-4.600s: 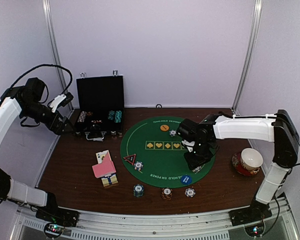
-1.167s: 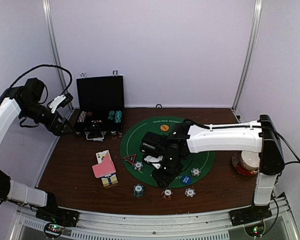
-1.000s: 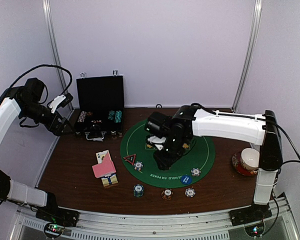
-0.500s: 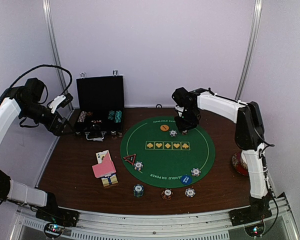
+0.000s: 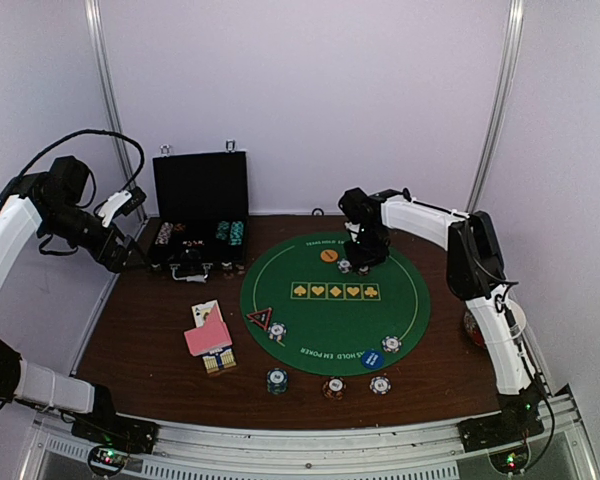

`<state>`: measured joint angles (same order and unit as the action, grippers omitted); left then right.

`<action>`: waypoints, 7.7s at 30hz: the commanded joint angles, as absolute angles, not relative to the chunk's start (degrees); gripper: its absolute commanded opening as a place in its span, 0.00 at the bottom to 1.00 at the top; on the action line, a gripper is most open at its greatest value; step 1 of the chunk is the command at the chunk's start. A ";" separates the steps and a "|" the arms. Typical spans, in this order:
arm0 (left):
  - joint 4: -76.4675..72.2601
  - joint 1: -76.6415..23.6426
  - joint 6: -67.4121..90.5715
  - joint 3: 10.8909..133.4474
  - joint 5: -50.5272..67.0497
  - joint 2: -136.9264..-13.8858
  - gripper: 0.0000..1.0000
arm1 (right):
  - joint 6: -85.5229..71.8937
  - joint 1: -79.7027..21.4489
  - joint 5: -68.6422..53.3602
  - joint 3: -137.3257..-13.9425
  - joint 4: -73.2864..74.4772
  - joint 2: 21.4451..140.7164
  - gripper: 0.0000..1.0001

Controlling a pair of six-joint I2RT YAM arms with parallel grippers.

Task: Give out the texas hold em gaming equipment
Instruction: Place the poker chips pile in the big blind area, then pick up the pile of poker chips from the pile of poker chips, then place the poker chips pile in the dealer area, then pick up the poker chip from the pile of poker chips.

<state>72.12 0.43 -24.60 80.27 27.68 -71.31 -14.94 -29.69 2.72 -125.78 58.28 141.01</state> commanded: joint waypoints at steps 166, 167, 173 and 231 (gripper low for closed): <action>72.96 0.77 -26.46 81.21 28.27 -70.35 0.98 | -8.22 -56.43 -7.47 -114.21 55.92 135.38 0.32; 73.01 0.79 -26.46 81.21 28.25 -70.39 0.98 | -8.26 -56.43 -7.47 -113.85 55.85 135.18 0.42; 73.10 0.77 -26.32 81.25 28.43 -70.10 0.98 | -8.36 -56.34 -6.16 -111.83 56.35 131.34 0.68; 73.60 0.74 -26.30 81.56 28.94 -69.89 0.98 | -12.79 -67.88 -7.82 -82.14 54.87 112.30 0.15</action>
<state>73.58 0.43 -25.63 81.01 28.14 -70.28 -13.43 -67.77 -10.63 -80.47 51.81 113.25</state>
